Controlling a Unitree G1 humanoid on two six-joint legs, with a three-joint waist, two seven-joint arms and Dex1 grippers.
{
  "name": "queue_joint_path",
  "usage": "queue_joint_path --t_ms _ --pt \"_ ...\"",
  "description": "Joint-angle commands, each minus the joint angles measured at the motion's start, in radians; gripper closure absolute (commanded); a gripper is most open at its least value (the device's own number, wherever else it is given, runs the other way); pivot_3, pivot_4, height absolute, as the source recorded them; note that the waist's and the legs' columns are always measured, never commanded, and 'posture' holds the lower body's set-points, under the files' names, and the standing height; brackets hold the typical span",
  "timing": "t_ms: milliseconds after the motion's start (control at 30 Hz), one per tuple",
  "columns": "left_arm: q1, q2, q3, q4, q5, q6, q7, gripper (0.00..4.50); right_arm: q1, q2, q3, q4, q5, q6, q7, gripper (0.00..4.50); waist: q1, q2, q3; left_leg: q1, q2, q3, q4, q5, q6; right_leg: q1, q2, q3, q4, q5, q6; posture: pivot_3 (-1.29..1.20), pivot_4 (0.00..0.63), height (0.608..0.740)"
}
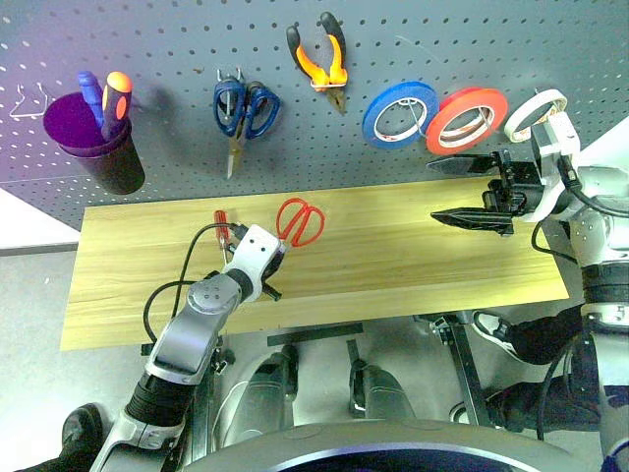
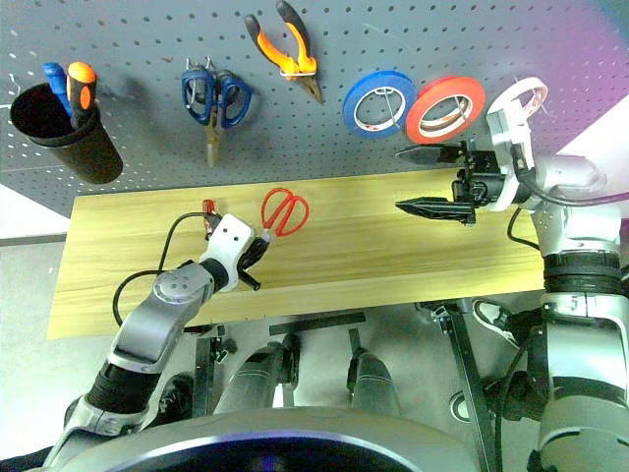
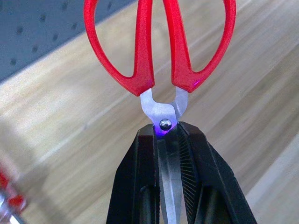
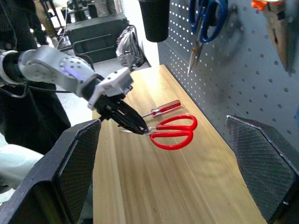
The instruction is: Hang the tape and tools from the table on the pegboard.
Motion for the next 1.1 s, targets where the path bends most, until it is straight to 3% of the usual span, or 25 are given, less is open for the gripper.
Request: queue_joint_path --t_ms 33,533,1100 --pt "0.04 -0.003 0.005 -0.106 -0.024 -0.011 -0.012 4.25 -0.024 -0.021 -0.002 0.008 0.001 -0.024 0.007 0.0 0.0 0.0 0.0 0.0 0.0 0.0 0.0 0.0 0.0 0.0 0.0 0.0 0.0 0.0 0.0 -0.02 0.323 0.74" --pt "0.106 0.017 0.081 -0.301 -0.052 -0.021 0.009 4.25 -0.037 -0.059 0.041 0.053 0.011 -0.061 0.007 0.0 0.001 0.0 0.0 0.0 0.0 0.0 0.001 0.001 0.002 0.001 0.0 0.0 0.0 0.0 0.0 -0.01 0.327 0.74" --pt "0.217 0.068 0.141 -0.444 0.005 -0.259 0.034 4.25 -0.066 -0.082 0.079 0.122 0.018 -0.108 0.007 0.0 0.001 0.001 0.0 0.001 0.0 0.0 0.001 0.001 0.002 0.002 0.0 0.0 0.0 0.0 0.0 0.0 0.308 0.74"
